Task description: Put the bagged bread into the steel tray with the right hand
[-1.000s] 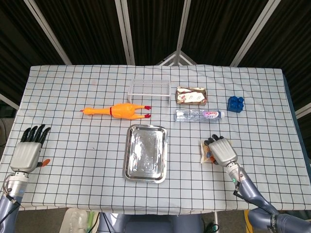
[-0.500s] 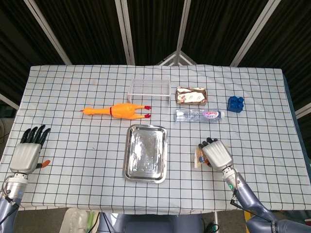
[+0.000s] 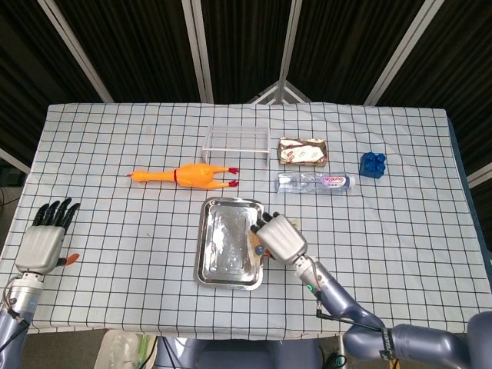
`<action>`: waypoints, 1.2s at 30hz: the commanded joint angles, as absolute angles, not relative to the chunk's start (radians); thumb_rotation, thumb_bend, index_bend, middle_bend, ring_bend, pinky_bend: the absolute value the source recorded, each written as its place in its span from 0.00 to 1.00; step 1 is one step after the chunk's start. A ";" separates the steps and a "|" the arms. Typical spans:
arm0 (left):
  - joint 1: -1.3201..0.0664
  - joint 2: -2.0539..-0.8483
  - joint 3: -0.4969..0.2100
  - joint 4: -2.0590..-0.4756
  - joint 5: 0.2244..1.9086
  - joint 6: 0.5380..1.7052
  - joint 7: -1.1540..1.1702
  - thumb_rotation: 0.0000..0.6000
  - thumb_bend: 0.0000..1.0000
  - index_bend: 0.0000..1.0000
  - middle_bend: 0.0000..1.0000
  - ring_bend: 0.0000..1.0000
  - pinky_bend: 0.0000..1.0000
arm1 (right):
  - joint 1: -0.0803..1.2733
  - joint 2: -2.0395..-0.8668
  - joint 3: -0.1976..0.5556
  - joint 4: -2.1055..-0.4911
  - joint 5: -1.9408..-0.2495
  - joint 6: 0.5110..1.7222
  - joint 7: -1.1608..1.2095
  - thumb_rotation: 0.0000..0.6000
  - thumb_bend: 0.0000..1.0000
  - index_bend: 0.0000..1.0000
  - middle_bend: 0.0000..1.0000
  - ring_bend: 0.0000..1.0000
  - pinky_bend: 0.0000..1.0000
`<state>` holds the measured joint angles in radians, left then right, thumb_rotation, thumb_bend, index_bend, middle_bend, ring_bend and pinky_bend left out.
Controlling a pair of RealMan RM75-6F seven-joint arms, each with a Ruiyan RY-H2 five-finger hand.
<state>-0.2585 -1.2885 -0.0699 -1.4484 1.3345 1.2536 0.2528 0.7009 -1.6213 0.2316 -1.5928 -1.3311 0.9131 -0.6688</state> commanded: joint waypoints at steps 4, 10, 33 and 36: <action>-0.266 -1.282 -0.085 -1.441 1.313 1.243 0.236 1.00 0.03 0.00 0.00 0.00 0.00 | 0.817 -1.753 0.284 -1.493 -1.220 0.831 -0.720 1.00 0.44 0.53 0.50 0.36 0.56; -0.265 -1.273 -0.093 -1.436 1.288 1.233 0.218 1.00 0.03 0.00 0.00 0.00 0.00 | 0.905 -1.870 0.309 -1.378 -1.147 0.820 -0.760 1.00 0.44 0.47 0.49 0.36 0.56; -0.254 -1.260 -0.071 -1.458 1.318 1.257 0.207 1.00 0.03 0.00 0.00 0.00 0.00 | 0.746 -1.646 0.143 -1.801 -1.082 1.245 -1.080 1.00 0.29 0.00 0.00 0.00 0.00; -0.243 -1.256 -0.060 -1.469 1.352 1.289 0.200 1.00 0.03 0.00 0.00 0.00 0.00 | 0.624 -1.508 0.029 -1.834 -1.237 1.349 -0.903 1.00 0.29 0.00 0.00 0.00 0.00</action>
<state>-0.2493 -1.2584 -0.0661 -1.4637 1.3376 1.2750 0.2038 0.7434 -1.6361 0.1406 -1.7777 -1.0971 1.2508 -1.0462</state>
